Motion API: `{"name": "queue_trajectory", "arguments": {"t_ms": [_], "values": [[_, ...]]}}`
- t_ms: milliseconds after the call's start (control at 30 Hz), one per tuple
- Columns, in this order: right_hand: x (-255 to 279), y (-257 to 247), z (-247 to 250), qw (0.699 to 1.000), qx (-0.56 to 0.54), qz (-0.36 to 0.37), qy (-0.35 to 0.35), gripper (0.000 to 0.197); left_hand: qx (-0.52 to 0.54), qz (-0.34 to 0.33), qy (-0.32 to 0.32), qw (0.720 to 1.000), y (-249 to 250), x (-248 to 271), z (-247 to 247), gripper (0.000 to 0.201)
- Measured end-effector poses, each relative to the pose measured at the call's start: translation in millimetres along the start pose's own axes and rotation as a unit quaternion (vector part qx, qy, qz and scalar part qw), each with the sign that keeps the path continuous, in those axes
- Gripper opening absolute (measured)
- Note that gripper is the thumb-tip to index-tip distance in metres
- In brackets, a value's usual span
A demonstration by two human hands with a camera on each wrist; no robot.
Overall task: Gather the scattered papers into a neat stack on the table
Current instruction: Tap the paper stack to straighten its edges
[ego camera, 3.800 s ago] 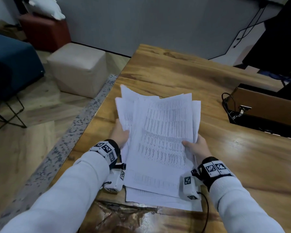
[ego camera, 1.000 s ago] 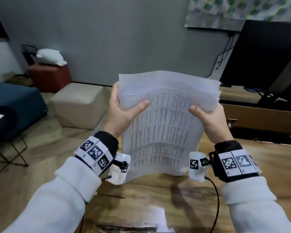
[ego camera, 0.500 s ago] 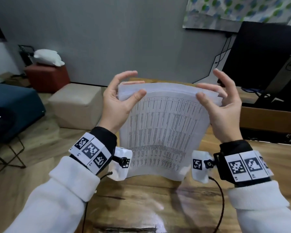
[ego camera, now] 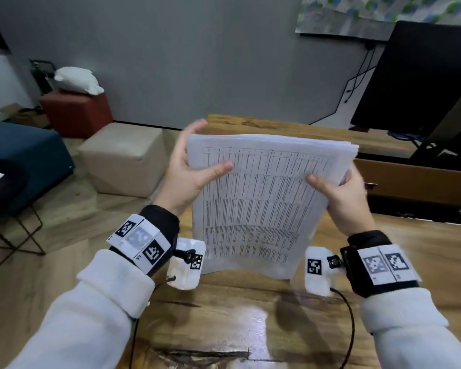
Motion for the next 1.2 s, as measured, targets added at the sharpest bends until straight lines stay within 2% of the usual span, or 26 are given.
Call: {"name": "queue_trajectory", "arguments": {"t_ms": [67,133,167,200,267,300,400,500,533,600,633,733,800,833,900,933,1000,1067,1133,1200], "values": [[11,28,-2,0.998,0.025,-0.055,-0.011,0.052,-0.044,0.077,-0.048,0.995,-24,9,-11,0.061],[14,32,-9,0.997,0.062,-0.045,-0.003,0.027,-0.056,0.107,-0.026,0.992,-33,13,-10,0.070],[12,27,-12,0.998,0.062,-0.030,0.005,0.024,-0.058,0.093,0.006,0.994,-28,13,-6,0.066],[10,20,-13,0.998,0.060,-0.008,0.012,0.023,-0.062,0.072,0.030,0.995,-22,11,-3,0.053],[4,3,-13,0.997,0.057,0.036,0.025,0.026,-0.075,0.027,0.048,0.996,-5,7,4,0.028],[4,0,-14,0.997,0.056,0.044,0.031,0.028,-0.070,0.015,0.040,0.997,0,8,5,0.025],[20,30,-11,0.998,0.053,-0.006,0.035,0.022,-0.062,0.067,0.007,0.996,-30,12,3,0.038],[40,73,-6,0.995,0.024,-0.082,0.048,0.028,-0.062,0.146,-0.044,0.986,-73,27,-9,0.065],[41,80,-4,0.994,0.019,-0.093,0.047,0.029,-0.060,0.152,-0.043,0.986,-82,28,-10,0.060],[39,86,-1,0.992,0.029,-0.116,0.031,0.028,-0.047,0.149,-0.027,0.987,-82,28,-9,0.030],[37,88,0,0.990,0.036,-0.133,0.021,0.028,-0.040,0.147,-0.013,0.988,-81,26,-6,0.026],[41,99,6,0.978,0.063,-0.198,-0.020,0.017,-0.020,0.132,0.059,0.989,-76,17,8,0.032],[49,103,12,0.972,0.063,-0.225,-0.026,0.002,0.005,0.133,0.118,0.984,-80,14,20,0.016],[52,102,15,0.972,0.049,-0.229,-0.012,0.008,0.029,0.145,0.141,0.979,-82,14,24,0.009],[52,103,24,0.973,0.008,-0.231,0.025,0.043,0.081,0.170,0.176,0.966,-88,17,30,0.003],[51,104,27,0.971,-0.027,-0.230,0.052,0.061,0.104,0.184,0.184,0.960,-93,19,30,0.002],[48,105,28,0.963,-0.126,-0.218,0.092,0.080,0.155,0.210,0.192,0.946,-104,22,27,0.008],[47,106,18,0.953,-0.192,-0.210,0.104,0.084,0.210,0.235,0.193,0.929,-109,28,18,0.032],[47,111,1,0.949,-0.211,-0.218,0.081,0.079,0.238,0.261,0.166,0.921,-111,33,5,0.053],[47,113,-10,0.955,-0.192,-0.216,0.069,0.067,0.252,0.274,0.127,0.919,-113,34,-5,0.051]]}}
Point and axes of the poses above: each hand's wrist, its own x-axis away from the middle knuckle, its own z-axis out of the back of the hand, y = z × x, the point moved 7 cm from there along -x, towards the middle knuckle, and after that the axes turned 13 degrees about -x, right-handed, at the moved point
